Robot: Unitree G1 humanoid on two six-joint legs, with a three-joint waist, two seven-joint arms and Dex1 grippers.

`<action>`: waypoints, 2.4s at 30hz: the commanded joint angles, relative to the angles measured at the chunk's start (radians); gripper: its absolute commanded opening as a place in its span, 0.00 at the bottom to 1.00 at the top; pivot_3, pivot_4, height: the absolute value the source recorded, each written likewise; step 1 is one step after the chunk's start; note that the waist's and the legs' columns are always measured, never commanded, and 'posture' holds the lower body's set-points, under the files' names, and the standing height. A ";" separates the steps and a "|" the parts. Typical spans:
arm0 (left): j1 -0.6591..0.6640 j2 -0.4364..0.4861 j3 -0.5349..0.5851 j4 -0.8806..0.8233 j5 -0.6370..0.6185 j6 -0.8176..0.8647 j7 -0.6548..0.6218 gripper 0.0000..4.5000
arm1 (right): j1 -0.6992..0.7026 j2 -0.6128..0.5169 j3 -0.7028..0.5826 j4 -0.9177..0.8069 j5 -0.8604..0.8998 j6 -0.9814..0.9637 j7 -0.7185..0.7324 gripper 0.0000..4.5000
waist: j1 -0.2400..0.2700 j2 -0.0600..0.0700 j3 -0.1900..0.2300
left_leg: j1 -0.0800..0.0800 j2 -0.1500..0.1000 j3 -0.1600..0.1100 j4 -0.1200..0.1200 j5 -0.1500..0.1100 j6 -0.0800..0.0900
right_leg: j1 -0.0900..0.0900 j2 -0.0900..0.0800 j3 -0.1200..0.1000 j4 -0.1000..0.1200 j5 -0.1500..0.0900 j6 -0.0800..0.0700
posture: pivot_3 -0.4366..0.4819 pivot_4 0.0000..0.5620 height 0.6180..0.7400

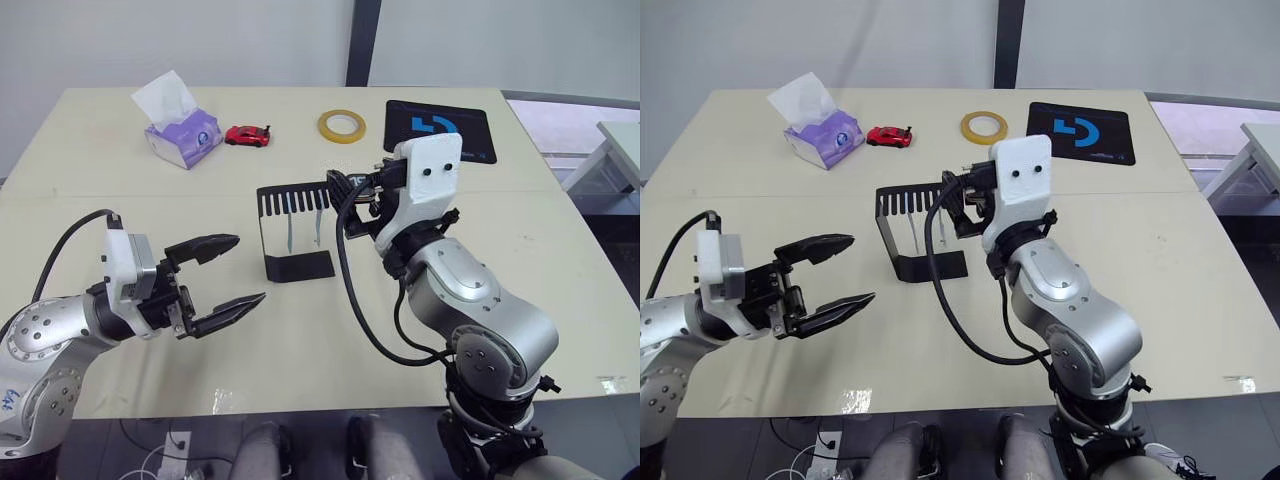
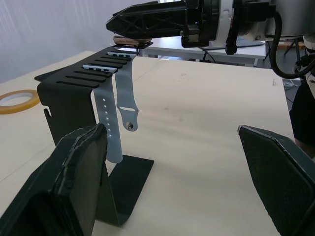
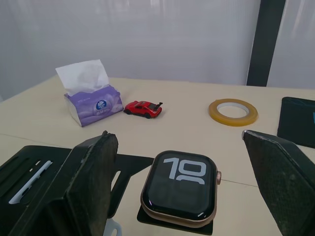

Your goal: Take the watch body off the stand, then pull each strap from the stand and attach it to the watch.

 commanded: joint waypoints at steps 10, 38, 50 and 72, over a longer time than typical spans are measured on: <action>-0.005 0.031 0.036 -0.063 -0.033 0.004 -0.012 1.00 | 0.002 0.059 -0.010 0.016 -0.064 -0.019 0.015 0.96 | -0.002 0.000 0.000 | 0.000 0.000 0.000 -0.001 0.000 0.000 | -0.001 0.000 0.000 -0.001 0.000 0.000 | 0.48 0.27 1.00; -0.005 0.019 0.039 -0.045 -0.010 -0.015 0.001 1.00 | -0.009 0.072 -0.020 0.028 -0.097 -0.091 0.102 0.38 | -0.006 0.000 0.000 | 0.000 0.000 0.000 -0.012 0.003 -0.003 | -0.002 -0.002 0.000 -0.008 0.000 -0.001 | 0.48 0.27 1.00; 0.000 -0.003 0.029 -0.035 0.013 -0.043 0.007 1.00 | -0.017 0.009 -0.098 -0.020 -0.085 -0.189 0.201 0.38 | -0.023 0.000 0.000 | 0.000 0.000 0.000 -0.013 0.003 -0.004 | -0.002 0.000 0.000 -0.008 0.000 -0.001 | 0.48 0.27 1.00; 0.018 -0.072 -0.176 -0.065 0.071 -0.142 -0.116 1.00 | 0.655 -0.240 -0.295 0.233 -0.180 -0.660 0.445 0.38 | -0.019 0.000 0.000 | 0.002 -0.002 0.001 -0.013 0.005 -0.002 | 0.000 0.002 0.002 -0.011 0.000 0.000 | 0.48 0.27 1.00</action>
